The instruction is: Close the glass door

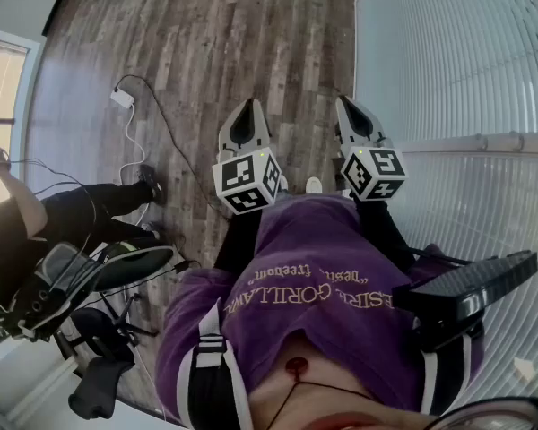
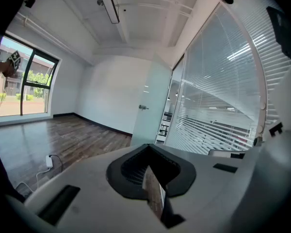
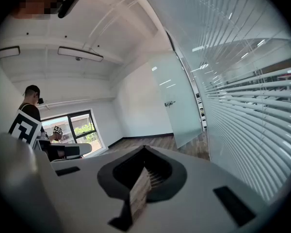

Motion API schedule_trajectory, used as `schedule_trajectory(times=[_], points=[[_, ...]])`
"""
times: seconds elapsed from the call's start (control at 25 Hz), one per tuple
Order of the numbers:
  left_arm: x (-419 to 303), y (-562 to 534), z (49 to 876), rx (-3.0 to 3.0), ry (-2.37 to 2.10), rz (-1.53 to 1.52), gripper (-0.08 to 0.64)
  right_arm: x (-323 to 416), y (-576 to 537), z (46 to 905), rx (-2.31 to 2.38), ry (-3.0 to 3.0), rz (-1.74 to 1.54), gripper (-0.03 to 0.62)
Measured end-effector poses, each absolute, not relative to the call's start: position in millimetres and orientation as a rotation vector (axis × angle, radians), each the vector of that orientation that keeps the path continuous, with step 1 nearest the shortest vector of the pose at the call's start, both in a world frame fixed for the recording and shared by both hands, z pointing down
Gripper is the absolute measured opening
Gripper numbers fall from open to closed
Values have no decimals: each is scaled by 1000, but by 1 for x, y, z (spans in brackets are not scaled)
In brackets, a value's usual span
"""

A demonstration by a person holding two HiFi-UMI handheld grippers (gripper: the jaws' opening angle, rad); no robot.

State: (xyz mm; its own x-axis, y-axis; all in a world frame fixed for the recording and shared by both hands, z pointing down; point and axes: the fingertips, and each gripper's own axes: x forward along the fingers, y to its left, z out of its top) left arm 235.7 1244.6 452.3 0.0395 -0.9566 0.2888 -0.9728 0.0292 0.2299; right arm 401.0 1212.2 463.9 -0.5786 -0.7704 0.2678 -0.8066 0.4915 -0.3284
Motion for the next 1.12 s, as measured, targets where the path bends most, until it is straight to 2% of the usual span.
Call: schedule_trajectory(times=[0.24,0.68,1.12], points=[[252,1276,449,2001,-1932,75,2,418,1249,462,1439,-2626,638,-3],[232,1248,459,1975,-1893,85,2,396,1220,458,1428,-2647,632,-3],[165,1262,476,1887,-1939,76,2,359,1200,444,1462,-2640,476,-3]])
